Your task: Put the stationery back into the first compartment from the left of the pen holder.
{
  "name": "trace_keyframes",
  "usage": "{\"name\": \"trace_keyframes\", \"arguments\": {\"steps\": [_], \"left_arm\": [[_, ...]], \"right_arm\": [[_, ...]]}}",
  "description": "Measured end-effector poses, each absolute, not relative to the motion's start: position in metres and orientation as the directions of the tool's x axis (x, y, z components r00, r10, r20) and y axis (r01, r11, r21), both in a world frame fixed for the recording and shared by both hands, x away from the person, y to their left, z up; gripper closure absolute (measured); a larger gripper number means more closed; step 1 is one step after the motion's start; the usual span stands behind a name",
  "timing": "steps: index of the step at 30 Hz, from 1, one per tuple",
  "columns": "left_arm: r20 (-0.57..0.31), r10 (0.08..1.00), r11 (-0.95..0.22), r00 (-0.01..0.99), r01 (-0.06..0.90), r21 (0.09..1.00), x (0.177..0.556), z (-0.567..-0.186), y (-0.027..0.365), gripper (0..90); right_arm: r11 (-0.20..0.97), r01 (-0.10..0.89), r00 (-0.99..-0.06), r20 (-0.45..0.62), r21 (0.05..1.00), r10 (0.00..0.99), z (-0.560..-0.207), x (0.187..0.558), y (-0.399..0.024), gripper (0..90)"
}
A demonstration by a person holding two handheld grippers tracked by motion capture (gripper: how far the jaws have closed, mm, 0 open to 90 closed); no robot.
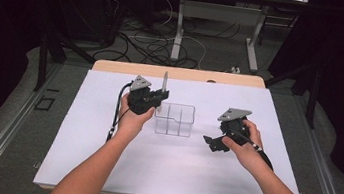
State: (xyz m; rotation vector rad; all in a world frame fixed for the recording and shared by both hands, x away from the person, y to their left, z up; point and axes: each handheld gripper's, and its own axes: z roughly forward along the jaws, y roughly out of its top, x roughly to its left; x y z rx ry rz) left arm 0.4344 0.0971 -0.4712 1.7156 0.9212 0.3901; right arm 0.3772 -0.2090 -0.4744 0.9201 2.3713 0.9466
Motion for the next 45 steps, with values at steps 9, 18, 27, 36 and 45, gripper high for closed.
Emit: {"name": "trace_keyframes", "arguments": {"steps": [9, 18, 27, 36, 45], "left_arm": [[-0.178, 0.739, -0.134, 0.65, 0.401, 0.906, 0.432, -0.475, 0.094, 76.6], [-0.183, 0.745, -0.116, 0.642, 0.394, 0.912, 0.424, -0.463, 0.109, 57.3], [-0.177, 0.771, -0.119, 0.612, 0.411, 0.904, 0.411, -0.453, 0.129, 32.6], [-0.213, 0.772, -0.104, 0.599, 0.449, 0.887, 0.398, -0.452, 0.157, 21.5], [-0.177, 0.82, -0.128, 0.545, 0.475, 0.87, 0.39, -0.465, 0.185, 0.0]], "right_arm": [[0.556, 0.427, -0.695, -0.135, 0.713, 0.707, -0.476, 0.377, -0.212, 0.0], [0.539, 0.43, -0.678, -0.135, 0.724, 0.722, -0.476, 0.377, -0.218, 0.0], [0.505, 0.446, -0.653, -0.117, 0.739, 0.748, -0.475, 0.377, -0.228, 0.0], [0.443, 0.468, -0.609, -0.084, 0.765, 0.789, -0.477, 0.376, -0.24, 0.0], [0.361, 0.494, -0.551, -0.036, 0.791, 0.834, -0.483, 0.377, -0.259, 0.0]]}}
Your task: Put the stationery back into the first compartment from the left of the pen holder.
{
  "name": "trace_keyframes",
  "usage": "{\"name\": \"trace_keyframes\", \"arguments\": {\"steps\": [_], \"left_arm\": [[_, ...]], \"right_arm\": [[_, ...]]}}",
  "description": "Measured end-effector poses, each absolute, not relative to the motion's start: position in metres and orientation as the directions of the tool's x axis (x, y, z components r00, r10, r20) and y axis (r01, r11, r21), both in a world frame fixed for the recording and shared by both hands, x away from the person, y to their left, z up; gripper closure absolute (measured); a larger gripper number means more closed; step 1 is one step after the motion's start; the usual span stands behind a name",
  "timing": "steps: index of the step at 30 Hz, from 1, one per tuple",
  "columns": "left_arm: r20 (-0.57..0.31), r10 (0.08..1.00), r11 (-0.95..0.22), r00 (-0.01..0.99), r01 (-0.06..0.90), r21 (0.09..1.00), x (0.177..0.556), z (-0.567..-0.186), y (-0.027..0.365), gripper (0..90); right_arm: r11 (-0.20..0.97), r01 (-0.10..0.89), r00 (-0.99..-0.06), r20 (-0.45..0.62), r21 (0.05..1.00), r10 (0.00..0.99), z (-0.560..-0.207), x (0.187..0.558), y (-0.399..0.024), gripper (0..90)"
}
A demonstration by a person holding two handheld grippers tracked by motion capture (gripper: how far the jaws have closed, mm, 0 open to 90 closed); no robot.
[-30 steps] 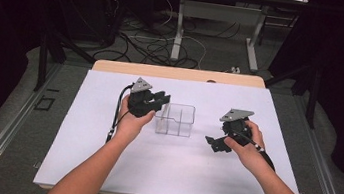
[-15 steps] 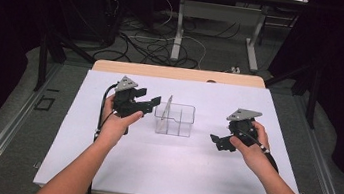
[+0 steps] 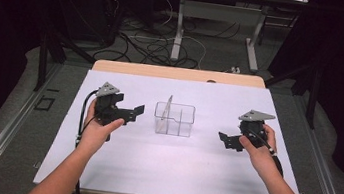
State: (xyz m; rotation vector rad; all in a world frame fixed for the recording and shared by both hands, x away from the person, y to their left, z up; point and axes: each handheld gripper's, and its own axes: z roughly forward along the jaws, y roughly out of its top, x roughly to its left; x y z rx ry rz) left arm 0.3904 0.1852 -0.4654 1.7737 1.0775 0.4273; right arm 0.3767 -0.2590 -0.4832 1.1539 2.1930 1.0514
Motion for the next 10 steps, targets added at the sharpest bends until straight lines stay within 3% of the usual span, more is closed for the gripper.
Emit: {"name": "trace_keyframes", "arguments": {"steps": [10], "left_arm": [[-0.2, 0.861, -0.074, 0.468, 0.504, 0.86, 0.387, -0.481, 0.215, 0.1]], "right_arm": [[0.287, 0.523, -0.5, 0.016, 0.803, 0.866, -0.494, 0.375, -0.274, 0.0]]}}
